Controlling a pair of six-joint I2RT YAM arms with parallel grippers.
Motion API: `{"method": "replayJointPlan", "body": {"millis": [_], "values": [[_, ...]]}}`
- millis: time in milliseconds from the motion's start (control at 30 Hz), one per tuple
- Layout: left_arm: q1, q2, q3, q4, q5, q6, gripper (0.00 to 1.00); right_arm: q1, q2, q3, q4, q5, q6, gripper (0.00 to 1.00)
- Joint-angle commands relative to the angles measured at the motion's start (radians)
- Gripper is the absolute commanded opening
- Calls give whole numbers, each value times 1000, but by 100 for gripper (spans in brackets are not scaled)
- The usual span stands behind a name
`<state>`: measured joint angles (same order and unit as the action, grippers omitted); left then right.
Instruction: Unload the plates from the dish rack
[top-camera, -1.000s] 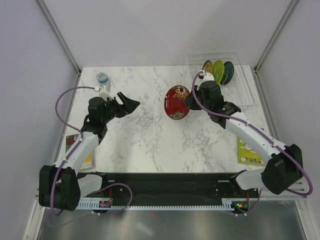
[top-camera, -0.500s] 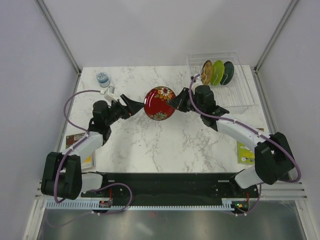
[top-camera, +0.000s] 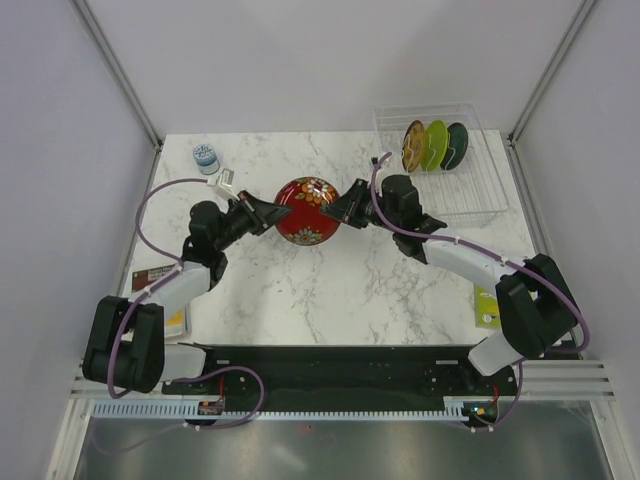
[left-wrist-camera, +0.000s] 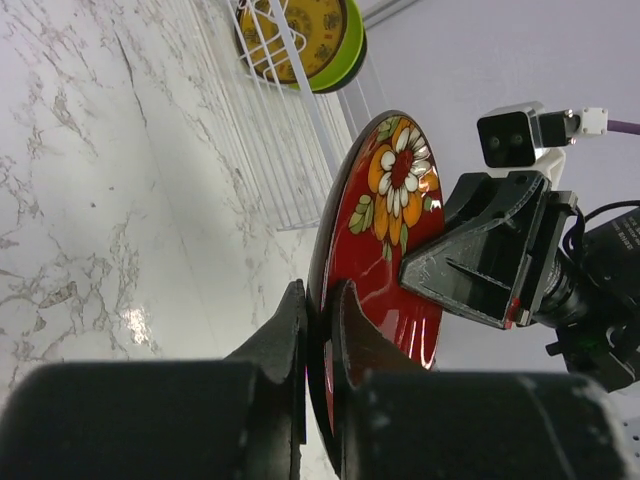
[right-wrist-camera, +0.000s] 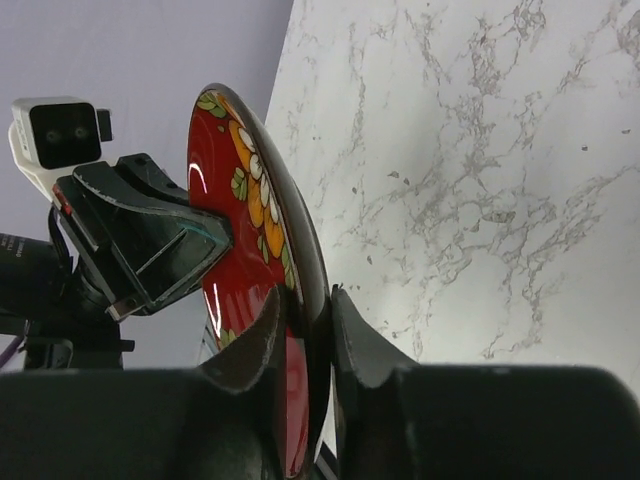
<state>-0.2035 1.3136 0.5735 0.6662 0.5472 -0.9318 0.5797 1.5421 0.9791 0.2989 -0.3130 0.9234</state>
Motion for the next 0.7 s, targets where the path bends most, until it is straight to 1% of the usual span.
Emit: {"method": "replayJointPlan", "body": {"millis": [0, 33, 67, 100, 133, 167, 233, 267, 333, 433, 500, 667], "values": [[-17, -22, 20, -129, -115, 160, 2, 19, -39, 88, -15, 14, -93, 25], [-17, -33, 23, -164, -124, 181, 2, 16, -45, 104, -96, 32, -124, 32], [-16, -40, 26, -184, -139, 192, 2, 12, -57, 118, -130, 66, -150, 43], [-14, -46, 38, -216, -147, 208, 2, 8, -65, 141, -162, 81, -205, 63], [-14, -68, 46, -287, -159, 240, 2, -4, -71, 154, -234, 98, -234, 71], [-16, -83, 52, -327, -200, 252, 2, -12, -83, 170, -278, 144, -262, 74], [-10, -124, 63, -379, -231, 296, 2, -36, -100, 213, -401, 221, -343, 78], [-7, -132, 71, -440, -265, 312, 2, -46, -115, 223, -432, 283, -363, 80], [4, -146, 77, -462, -292, 333, 2, -81, -128, 256, -492, 307, -402, 80], [12, -123, 100, -493, -309, 355, 2, -115, -157, 276, -529, 373, -449, 82], [13, -79, 114, -502, -320, 358, 2, -130, -174, 276, -547, 419, -471, 83], [13, 12, 123, -504, -337, 356, 2, -181, -215, 245, -580, 442, -486, 85]]}}
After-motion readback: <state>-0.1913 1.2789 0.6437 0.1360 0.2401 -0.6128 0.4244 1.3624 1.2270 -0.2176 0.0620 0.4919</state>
